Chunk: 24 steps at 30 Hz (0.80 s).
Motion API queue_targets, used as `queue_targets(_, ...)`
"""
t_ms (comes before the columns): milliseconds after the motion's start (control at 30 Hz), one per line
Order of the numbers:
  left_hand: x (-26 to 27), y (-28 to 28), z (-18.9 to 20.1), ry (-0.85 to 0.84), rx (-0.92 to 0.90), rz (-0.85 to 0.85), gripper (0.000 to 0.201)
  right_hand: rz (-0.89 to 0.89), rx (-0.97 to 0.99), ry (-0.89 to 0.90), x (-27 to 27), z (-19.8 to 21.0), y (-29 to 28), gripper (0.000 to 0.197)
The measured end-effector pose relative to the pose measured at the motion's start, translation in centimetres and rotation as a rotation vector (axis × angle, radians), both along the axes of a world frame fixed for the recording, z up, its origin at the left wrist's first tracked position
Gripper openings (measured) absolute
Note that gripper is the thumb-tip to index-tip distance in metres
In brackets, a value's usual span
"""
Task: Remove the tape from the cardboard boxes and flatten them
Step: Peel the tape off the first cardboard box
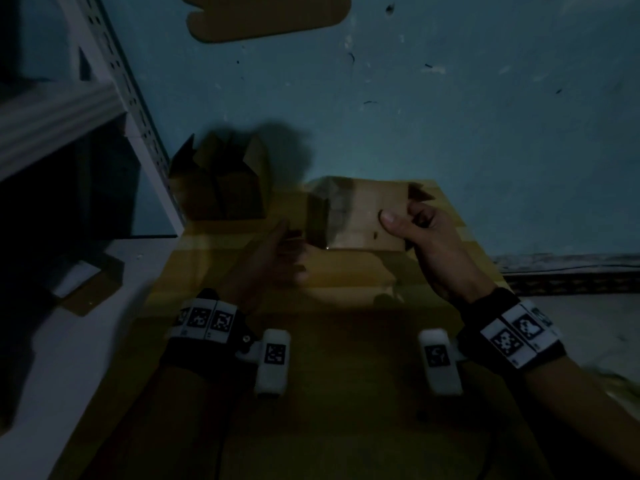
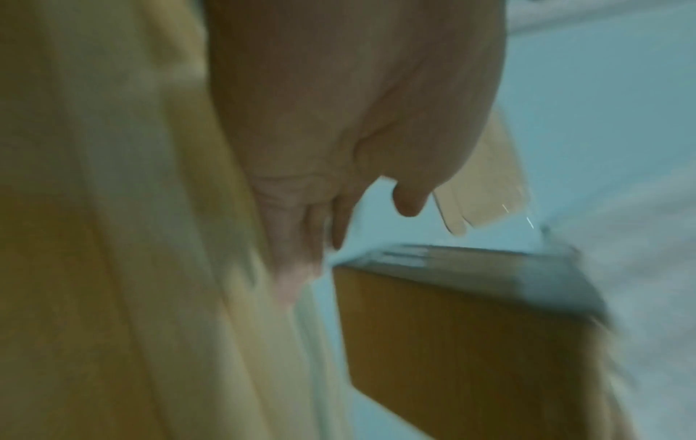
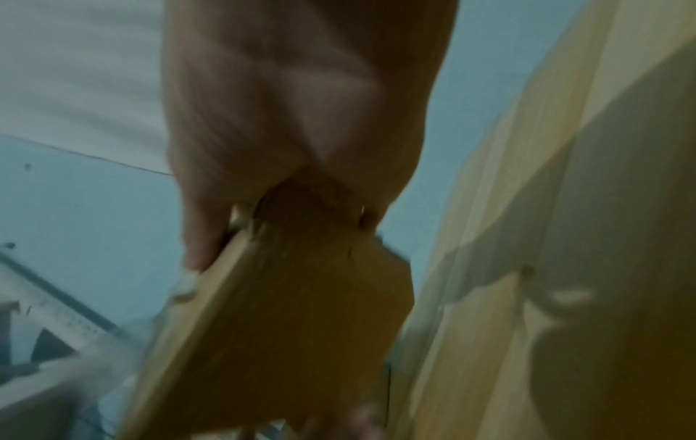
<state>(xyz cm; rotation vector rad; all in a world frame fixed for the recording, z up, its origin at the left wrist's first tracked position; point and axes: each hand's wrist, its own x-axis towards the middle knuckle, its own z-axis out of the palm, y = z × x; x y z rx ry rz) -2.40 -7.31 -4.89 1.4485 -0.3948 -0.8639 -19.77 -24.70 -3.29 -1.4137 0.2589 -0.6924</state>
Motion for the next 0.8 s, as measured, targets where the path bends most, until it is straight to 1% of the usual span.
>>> queue_targets(67, -0.2, -0.3, 0.1, -0.141, -0.057, 0.069, 0.032, -0.09, 0.003, -0.03, 0.1, 0.1, -0.2, 0.031)
queue_targets(133, -0.8, -0.4, 0.1, -0.293, -0.162, 0.058, 0.035, -0.15, -0.001, -0.03, 0.2, 0.0, -0.4, 0.033)
queue_targets(167, -1.1, -0.4, 0.2, -0.39, -0.199, 0.043, 0.037, -0.163, -0.01, -0.018, 0.2, -0.2, -0.5, 0.033)
queue_targets(233, -1.5, -0.4, 0.3, -0.624, -0.209, 0.033, 0.04, -0.162, -0.03, 0.029, 0.3, -0.5, -0.5, 0.03)
queue_targets(267, -1.5, -0.5, 0.3, -0.702, -0.208, 0.039, 0.04, -0.153, -0.033, 0.045, 0.3, -0.6, -0.5, 0.029)
queue_targets(300, -1.6, -0.5, 0.3, -0.727, -0.217, 0.049, 0.039, -0.143, -0.034, 0.049, 0.3, -0.7, -0.5, 0.029)
queue_targets(433, -1.9, -0.5, 0.5, -0.677, -0.245, 0.045, 0.038, -0.139, -0.088, 0.049, 0.4, -1.0, -0.2, 0.034)
queue_targets(533, -2.4, -1.0, 0.5, -0.712, -0.202, 0.026, 0.038, -0.129, -0.093, 0.062, 0.8, -1.4, 0.2, 0.037)
queue_targets(667, -2.6, -1.4, 0.0, -0.744, -0.122, 0.023, 0.032, -0.144, -0.112, 0.069, 1.2, -1.6, 0.9, 0.033)
queue_targets(800, -2.3, -1.5, -0.4, -0.763, -0.089, 0.051, 0.03, -0.14, -0.094, 0.077, 1.6, -1.8, 1.0, 0.032)
